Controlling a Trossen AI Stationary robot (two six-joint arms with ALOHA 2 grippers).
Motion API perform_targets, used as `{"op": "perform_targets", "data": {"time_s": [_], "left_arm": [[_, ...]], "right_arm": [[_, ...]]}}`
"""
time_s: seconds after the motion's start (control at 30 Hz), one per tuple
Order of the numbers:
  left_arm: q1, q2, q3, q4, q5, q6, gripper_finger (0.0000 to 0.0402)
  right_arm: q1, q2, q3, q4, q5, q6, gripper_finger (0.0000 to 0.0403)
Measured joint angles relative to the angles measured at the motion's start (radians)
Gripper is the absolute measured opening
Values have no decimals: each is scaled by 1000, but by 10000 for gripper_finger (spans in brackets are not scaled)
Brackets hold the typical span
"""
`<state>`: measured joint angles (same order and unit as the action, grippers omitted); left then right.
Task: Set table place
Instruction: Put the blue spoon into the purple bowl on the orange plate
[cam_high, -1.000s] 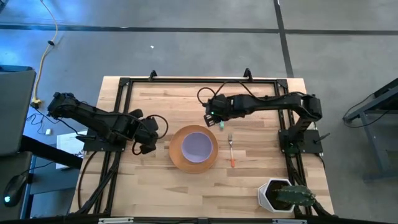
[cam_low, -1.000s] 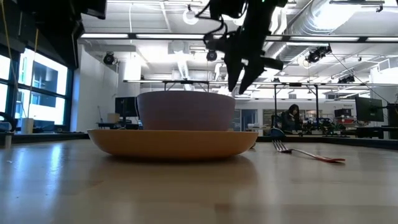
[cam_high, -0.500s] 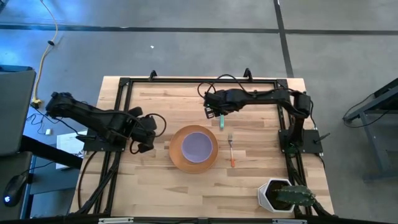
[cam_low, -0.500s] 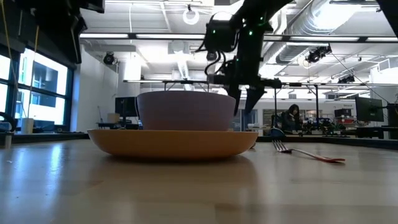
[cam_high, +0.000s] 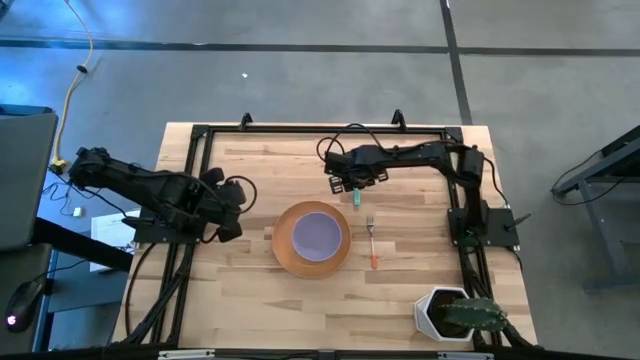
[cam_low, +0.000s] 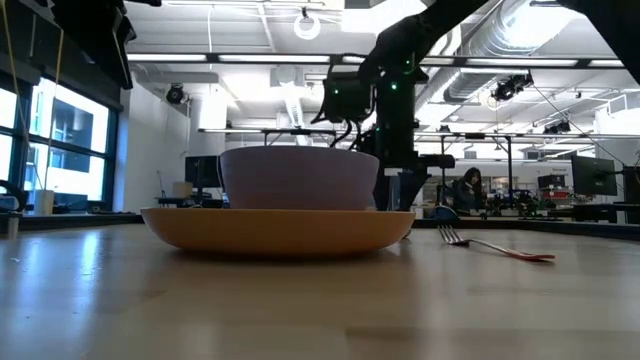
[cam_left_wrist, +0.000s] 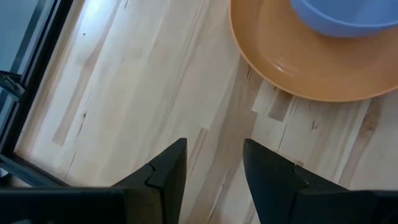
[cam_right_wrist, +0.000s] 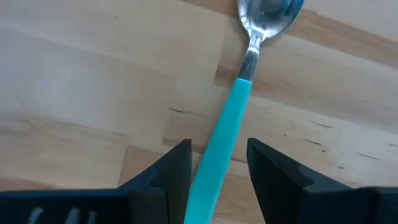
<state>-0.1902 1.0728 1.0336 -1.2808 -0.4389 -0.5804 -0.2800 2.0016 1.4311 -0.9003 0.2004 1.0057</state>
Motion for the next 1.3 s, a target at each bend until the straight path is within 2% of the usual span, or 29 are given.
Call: {"op": "perform_targets", "data": {"time_s": [0.53,1.0,1.13,1.3], "left_arm": [[0,-3,0,0,-26,43,145],[0,-3,0,0,-26,53,145],[0,-3,0,6,-26,53,145],[0,-3,0,9,-26,53,145]], "right_arm": [[-37,17,-16,51,-11,7,147],[-35,7,-128,164,-48,62,144],[-35,9,-129,165,-54,50,109],[-36,11,-130,170,-66,13,23]]}}
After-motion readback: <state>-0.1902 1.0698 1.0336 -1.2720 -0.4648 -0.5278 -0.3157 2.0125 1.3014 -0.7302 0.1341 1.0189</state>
